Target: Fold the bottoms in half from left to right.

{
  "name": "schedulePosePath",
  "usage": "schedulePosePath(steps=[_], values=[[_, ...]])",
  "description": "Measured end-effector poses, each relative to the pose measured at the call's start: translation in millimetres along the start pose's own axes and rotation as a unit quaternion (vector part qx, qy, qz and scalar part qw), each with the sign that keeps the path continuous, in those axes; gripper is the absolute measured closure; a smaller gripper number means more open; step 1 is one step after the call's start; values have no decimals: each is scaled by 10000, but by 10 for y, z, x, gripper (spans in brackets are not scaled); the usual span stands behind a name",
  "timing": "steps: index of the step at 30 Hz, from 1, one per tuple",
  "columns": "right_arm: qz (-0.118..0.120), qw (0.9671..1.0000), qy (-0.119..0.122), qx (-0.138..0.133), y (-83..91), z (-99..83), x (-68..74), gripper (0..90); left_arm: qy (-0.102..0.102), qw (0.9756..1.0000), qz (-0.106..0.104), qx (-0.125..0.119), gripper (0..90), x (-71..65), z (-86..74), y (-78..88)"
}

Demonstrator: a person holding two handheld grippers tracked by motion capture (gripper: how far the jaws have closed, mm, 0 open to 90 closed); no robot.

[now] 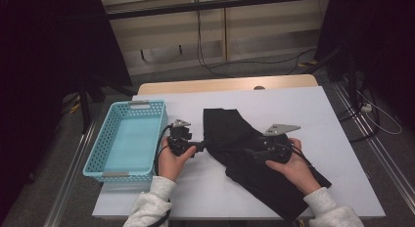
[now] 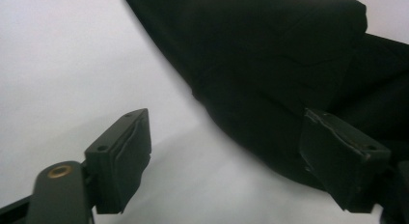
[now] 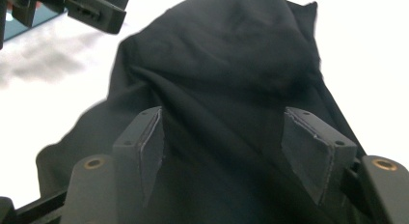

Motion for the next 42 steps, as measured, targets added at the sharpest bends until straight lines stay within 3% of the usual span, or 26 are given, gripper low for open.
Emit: schedulePosePath(steps=[2, 5, 13, 15, 16, 18, 20, 26, 27, 29, 34, 40, 42], values=[[-57, 10000, 4, 47, 32, -66, -46, 313, 3, 9999, 102, -25, 226, 11, 14, -53], [-98, 9999, -21, 82, 72, -157, -102, 307, -22, 10000, -6, 83, 254, 16, 11, -103], [-351, 9992, -149, 147, 194, -341, -256, 295, -87, 9999, 89, 73, 326, 73, 24, -212], [-377, 9990, -186, 154, 230, -374, -277, 295, -37, 10000, 58, 8, 376, 64, 34, -234], [-397, 9989, -198, 144, 240, -383, -287, 294, 77, 9999, -62, -54, 405, 46, 36, -248], [-406, 9988, -247, 120, 265, -409, -306, 294, -82, 9999, 112, 24, 496, 16, 38, -258], [-397, 9988, -253, 120, 277, -429, -305, 294, -137, 9997, 156, 131, 567, -18, 49, -266], [-413, 9987, -242, 160, 330, -491, -301, 294, -122, 9995, 73, 277, 811, -128, 83, -304], [-424, 9987, -256, 148, 342, -499, -305, 294, -113, 9995, 64, 305, 829, -137, 87, -299], [-428, 9986, -263, 135, 365, -517, -315, 295, -179, 9990, 241, 317, 848, -134, 99, -276], [-525, 9981, -269, 150, 438, -595, -361, 295, 32, 9989, 432, 157, 864, 45, 145, -184], [-862, 9959, -280, 23, 573, -650, -454, 296, 261, 9979, 580, 91, 866, 269, 150, -152], [-936, 9947, -418, 13, 618, -671, -493, 294, 322, 9973, 660, 77, 866, 319, 149, -151]])
Point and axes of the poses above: each handheld gripper's, and its own axes: y roughly backward along the jaws, z roughly out of its top, x roughly to its left, the point moved 5 cm from there along -y, roughly forward along the jaws, and after that the axes turned 9 degrees about x, right-handed, at the moved point
